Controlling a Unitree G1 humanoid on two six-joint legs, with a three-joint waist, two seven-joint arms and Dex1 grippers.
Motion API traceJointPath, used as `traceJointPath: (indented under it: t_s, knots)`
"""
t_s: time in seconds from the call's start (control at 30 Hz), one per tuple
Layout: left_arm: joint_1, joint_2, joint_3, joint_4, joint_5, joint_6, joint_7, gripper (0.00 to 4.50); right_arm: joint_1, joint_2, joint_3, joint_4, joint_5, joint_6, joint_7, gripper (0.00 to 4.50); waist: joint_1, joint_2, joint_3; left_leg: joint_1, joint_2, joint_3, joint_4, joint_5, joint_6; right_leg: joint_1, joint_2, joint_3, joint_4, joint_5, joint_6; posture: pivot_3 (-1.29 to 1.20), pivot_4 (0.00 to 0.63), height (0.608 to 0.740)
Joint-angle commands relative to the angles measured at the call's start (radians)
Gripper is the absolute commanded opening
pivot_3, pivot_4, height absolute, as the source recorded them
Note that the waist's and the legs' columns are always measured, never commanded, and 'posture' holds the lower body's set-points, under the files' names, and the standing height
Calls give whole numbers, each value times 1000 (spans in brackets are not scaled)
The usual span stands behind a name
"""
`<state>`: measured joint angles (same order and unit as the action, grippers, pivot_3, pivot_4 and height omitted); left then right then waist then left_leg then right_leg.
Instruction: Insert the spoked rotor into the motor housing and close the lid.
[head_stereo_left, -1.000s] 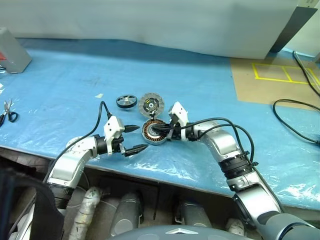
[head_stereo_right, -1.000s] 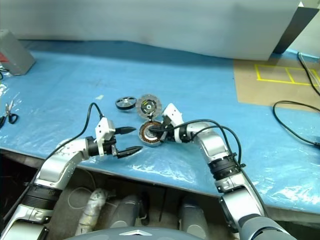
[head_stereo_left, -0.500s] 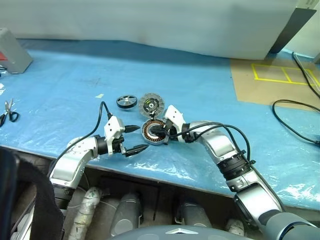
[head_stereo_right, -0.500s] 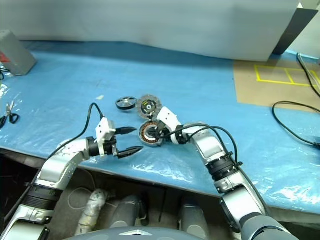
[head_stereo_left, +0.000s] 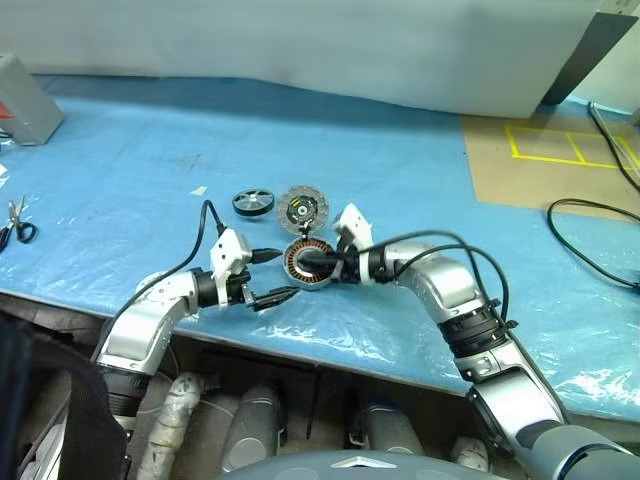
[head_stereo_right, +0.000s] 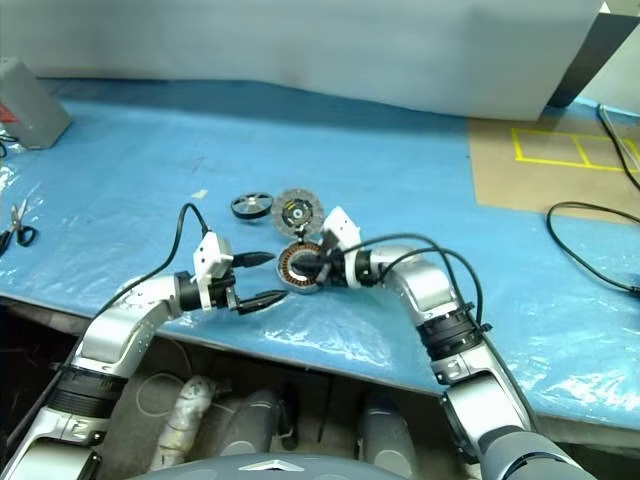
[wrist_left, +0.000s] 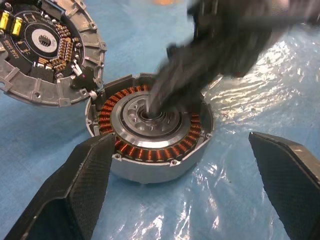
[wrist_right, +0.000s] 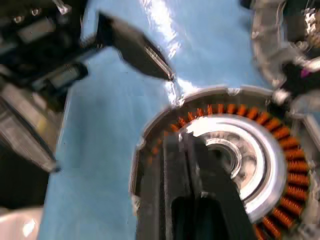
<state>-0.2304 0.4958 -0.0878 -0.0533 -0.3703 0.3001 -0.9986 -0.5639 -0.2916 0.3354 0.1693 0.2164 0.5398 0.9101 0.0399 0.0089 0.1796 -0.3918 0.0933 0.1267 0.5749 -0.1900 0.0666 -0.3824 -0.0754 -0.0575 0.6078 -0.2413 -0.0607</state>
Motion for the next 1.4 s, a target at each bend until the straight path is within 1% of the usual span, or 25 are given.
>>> traceJointPath:
  t_s: [0.03, 0.17, 0.27, 0.37, 0.47, 0.57, 0.63, 0.67, 0.73, 0.83, 0.93, 1.0, 1.17, 1.3, 1.4]
  knots:
    - [-11, 0, 8, -51, -15, 11, 10, 4500, 24, -24, 36, 48, -67, -40, -11, 16, 1, 0, 0, 1, 1, 0, 0, 0, 0, 1, 0, 0, 0, 0, 0, 0, 150, 740]
    - [-2, 1, 9, -61, -15, 15, 12, 4500, 19, -3, -56, -6, 42, 19, 13, 16, 3, 0, 0, 8, 1, 0, -1, 0, -1, 9, 0, 0, -1, 0, 0, 0, 150, 740]
    - [0, 1, 9, -53, -12, 8, 9, 4500, -4, 33, -158, -51, 168, 105, 20, 16, 2, -1, 2, 7, 1, 0, -1, 0, -1, 8, 0, 0, -1, 0, 0, 0, 150, 740]
    - [-3, 0, 11, -37, -11, -2, 1, 4500, -19, 56, -195, -76, 217, 150, 9, 16, 1, -1, 2, 5, 1, 0, -2, 0, -1, 5, 0, 0, -1, 0, 0, 0, 150, 740]
    - [-6, 1, 13, -21, -11, -11, -6, 4500, -22, 59, -157, -55, 167, 126, -15, 16, -1, -1, 2, 1, 1, 0, -2, 1, -1, 0, 1, 0, -1, 0, -1, 0, 150, 740]
    - [-13, 2, 15, -20, -14, -7, -8, 4500, -8, 20, -10, 24, -1, 21, -31, 16, -1, -1, 2, -3, 1, 0, -2, 1, -1, -4, 1, 0, -1, 0, -1, 0, 150, 740]
    - [-17, 3, 14, -23, -15, -1, -7, 4500, 3, -4, 54, 56, -67, -38, -20, 16, -1, -1, 1, -5, 1, 0, -2, 1, -1, -4, 1, 0, -1, 0, -1, 0, 150, 740]
    - [-20, 3, 14, -26, -15, 2, -6, 4500, 3, -6, 56, 61, -70, -48, -14, 16, -1, -1, 1, -4, 1, 0, -2, 1, -1, -4, 1, 0, -1, 0, -1, 0, 150, 740]
    - [-25, 1, 14, -35, -18, 14, 0, 4500, -1, -6, 42, 61, -61, -56, -5, 16, -1, -1, 1, -2, 1, 0, -2, 1, -1, -2, 1, 0, -1, 0, -1, 0, 150, 740]
    - [-23, -1, 11, -48, -19, 24, 9, 4500, -15, 16, -19, 61, -13, -33, -12, 16, 0, -1, 1, 1, 1, 0, -2, 1, -1, 0, 1, 0, -1, 0, -1, 0, 150, 740]
    - [-17, -2, 9, -59, -21, 30, 13, 4500, -33, 65, -143, 23, 124, 55, -10, 16, 0, -1, 2, 1, 1, 0, -2, 1, -1, 0, 1, 0, -1, 0, -1, 0, 150, 740]
    - [-13, 1, 13, -58, -22, 28, 9, 4500, -43, 77, -180, -3, 163, 92, -10, 16, 0, -1, 2, -2, 1, 0, -2, 1, -1, -2, 1, 0, -1, 0, -1, 0, 150, 740]
    - [-14, 7, 33, -38, -30, 16, 0, 4500, -35, 62, -180, -53, 168, 114, -10, 16, -1, -1, 2, -5, 1, 0, -2, 3, 2, -5, 1, -1, -1, 0, -1, 0, 150, 740]
    - [-79, 43, 125, 59, -39, 9, 28, 4500, 33, -5, -130, -154, 125, 98, 0, 16, 2, -1, 2, -6, 1, 0, -2, 3, 2, -5, 1, -1, 0, 0, -1, 0, 150, 740]
    - [-85, 65, 139, 91, -34, -9, 6, 4500, 7, 18, -171, -144, 148, 105, -45, 16, -2, -1, 2, -5, 1, 0, -1, 2, 0, -5, 1, -1, 0, 0, -1, 0, 150, 740]
